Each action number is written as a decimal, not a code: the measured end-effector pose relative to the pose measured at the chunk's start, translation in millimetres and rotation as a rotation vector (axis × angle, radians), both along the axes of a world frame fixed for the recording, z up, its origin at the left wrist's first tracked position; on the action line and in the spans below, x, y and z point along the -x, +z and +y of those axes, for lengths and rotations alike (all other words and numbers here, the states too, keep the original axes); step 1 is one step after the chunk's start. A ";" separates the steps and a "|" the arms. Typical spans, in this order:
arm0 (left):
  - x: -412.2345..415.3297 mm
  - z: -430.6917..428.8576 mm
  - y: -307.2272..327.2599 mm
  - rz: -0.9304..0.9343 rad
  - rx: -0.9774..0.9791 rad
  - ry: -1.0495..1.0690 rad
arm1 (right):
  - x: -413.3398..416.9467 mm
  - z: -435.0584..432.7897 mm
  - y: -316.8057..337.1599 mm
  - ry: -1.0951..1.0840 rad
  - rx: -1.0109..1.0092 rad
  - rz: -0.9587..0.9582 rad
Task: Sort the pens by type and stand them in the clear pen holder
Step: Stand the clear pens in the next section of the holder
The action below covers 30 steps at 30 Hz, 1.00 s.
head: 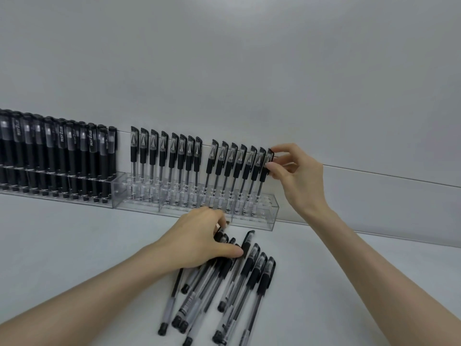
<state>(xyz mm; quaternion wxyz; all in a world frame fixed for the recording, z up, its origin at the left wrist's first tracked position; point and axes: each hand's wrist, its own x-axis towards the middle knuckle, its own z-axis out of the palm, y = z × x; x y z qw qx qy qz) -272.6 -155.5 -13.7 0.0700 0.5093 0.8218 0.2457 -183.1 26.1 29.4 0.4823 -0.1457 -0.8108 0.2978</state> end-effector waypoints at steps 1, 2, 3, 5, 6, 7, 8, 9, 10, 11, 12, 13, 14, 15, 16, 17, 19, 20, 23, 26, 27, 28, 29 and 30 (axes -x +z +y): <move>-0.2 0.4 0.5 -0.019 -0.006 0.010 | -0.5 0.2 -0.5 -0.004 -0.009 -0.013; -0.6 0.7 0.8 -0.036 -0.012 0.020 | -1.4 0.2 -0.8 -0.013 -0.028 -0.029; -1.2 1.0 0.9 -0.047 -0.017 0.029 | -2.7 -0.1 -1.0 -0.026 -0.046 -0.043; -2.1 1.5 0.6 -0.061 -0.033 0.048 | -6.7 -2.7 -0.6 -0.051 -0.046 -0.049; -2.4 1.5 0.6 -0.073 -0.043 0.057 | -9.4 -5.6 -0.3 -0.058 -0.025 -0.037; -2.6 1.6 0.6 -0.090 -0.053 0.064 | -12.8 -9.8 -0.5 -0.059 0.001 -0.020; -2.3 1.8 0.5 -0.109 -0.064 0.068 | -16.5 -15.1 -1.2 -0.052 0.025 -0.009; -1.6 2.2 0.3 -0.131 -0.076 0.067 | -19.9 -21.1 -3.0 -0.033 0.042 -0.014; -1.2 2.4 0.4 -0.155 -0.094 0.067 | -22.8 -27.3 -6.0 -0.002 0.055 -0.042; -0.9 2.5 0.6 -0.181 -0.120 0.068 | -25.1 -33.1 -10.3 0.037 0.071 -0.083; -1.0 2.5 1.0 -0.218 -0.155 0.069 | -26.8 -38.2 -15.2 0.076 0.100 -0.123; -1.5 2.5 1.6 -0.277 -0.201 0.066 | -28.3 -41.7 -20.0 0.111 0.138 -0.151; -2.8 2.1 2.8 -0.367 -0.258 0.057 | -29.4 -43.9 -23.9 0.138 0.175 -0.168; -4.5 1.0 4.9 -0.476 -0.319 0.042 | -30.0 -45.1 -26.4 0.159 0.210 -0.176; -6.6 -0.4 7.8 -0.575 -0.375 0.032 | -30.4 -46.2 -27.6 0.174 0.244 -0.179; -8.1 -1.7 10.8 -0.646 -0.426 0.026 | -30.8 -47.1 -27.6 0.188 0.285 -0.177; -9.2 -3.0 15.1 -0.760 -0.522 0.005 | -30.8 -49.9 -25.6 0.219 0.395 -0.159; -9.9 -3.4 16.6 -0.820 -0.564 -0.012 | -31.1 -51.7 -24.2 0.237 0.451 -0.148; -12.2 -4.3 18.0 -0.899 -0.627 -0.069 | -31.5 -55.9 -20.0 0.293 0.546 -0.113; -13.8 -3.6 15.8 -0.906 -0.675 -0.091 | -32.0 -58.0 -16.7 0.331 0.575 -0.093; -14.1 -3.3 15.4 -0.903 -0.683 -0.097 | -31.5 -58.4 -16.3 0.332 0.578 -0.081; -14.0 -3.1 15.2 -0.897 -0.683 -0.103 | -31.0 -58.8 -16.3 0.331 0.581 -0.064; -13.8 -2.8 15.0 -0.889 -0.682 -0.104 | -30.4 -59.3 -16.2 0.332 0.587 -0.043; -13.3 -2.4 15.2 -0.883 -0.684 -0.095 | -30.1 -60.1 -15.8 0.340 0.593 -0.016</move>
